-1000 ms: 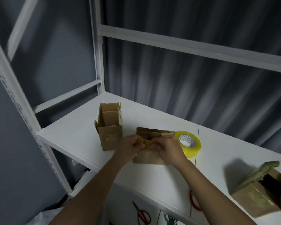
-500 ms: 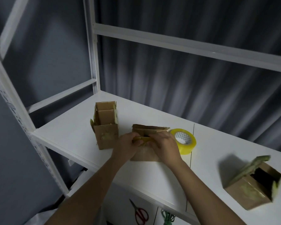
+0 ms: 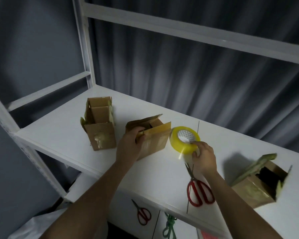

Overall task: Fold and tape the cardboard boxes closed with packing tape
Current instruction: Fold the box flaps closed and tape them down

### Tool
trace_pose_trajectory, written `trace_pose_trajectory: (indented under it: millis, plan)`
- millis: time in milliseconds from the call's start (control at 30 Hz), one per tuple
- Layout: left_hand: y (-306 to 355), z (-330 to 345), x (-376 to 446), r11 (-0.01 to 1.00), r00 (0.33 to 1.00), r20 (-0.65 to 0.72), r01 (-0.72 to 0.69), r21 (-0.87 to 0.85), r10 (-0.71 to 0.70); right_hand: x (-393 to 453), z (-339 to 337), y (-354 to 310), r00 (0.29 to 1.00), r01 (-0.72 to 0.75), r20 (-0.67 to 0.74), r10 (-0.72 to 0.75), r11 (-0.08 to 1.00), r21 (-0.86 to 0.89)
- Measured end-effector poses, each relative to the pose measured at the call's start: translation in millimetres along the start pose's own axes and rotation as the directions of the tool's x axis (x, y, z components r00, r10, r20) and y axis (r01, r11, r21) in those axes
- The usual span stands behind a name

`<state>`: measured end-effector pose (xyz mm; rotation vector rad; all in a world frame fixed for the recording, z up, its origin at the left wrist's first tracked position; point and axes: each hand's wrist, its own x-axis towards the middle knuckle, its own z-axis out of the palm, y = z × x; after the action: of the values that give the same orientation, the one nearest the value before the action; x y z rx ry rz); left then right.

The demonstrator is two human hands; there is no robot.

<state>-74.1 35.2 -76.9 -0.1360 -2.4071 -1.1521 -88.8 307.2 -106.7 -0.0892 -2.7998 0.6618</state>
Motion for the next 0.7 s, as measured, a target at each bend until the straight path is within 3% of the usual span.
trace_pose_trajectory:
  millis: [200,400,533,633,700]
  plan:
    - [11.7,-0.9,-5.2,0.993,0.997,0.017,-0.081,0.081,0.08,36.7,4.4,0.8,0.944,0.121,0.327,-0.037,0.963,-0.241]
    - [25.2,-2.1,-7.9,0.965,0.98,-0.019,-0.189,0.182,0.196,48.9,14.6,0.1,0.911,0.26,0.396,-0.113,0.904,-0.341]
    - [35.7,3.6,-11.3,0.924,0.945,-0.078,-0.291,0.247,0.318,45.3,10.0,2.6,0.949,0.151,0.297,-0.1,0.976,-0.154]
    - [57.6,11.4,-9.9,0.918,0.929,-0.067,-0.347,0.194,0.365,37.0,-5.0,3.1,0.972,-0.016,0.234,-0.024,0.986,0.167]
    - [73.9,19.5,-7.3,0.929,0.934,-0.051,-0.344,0.132,0.353,23.1,-22.5,0.3,0.982,-0.044,0.186,-0.041,0.903,0.428]
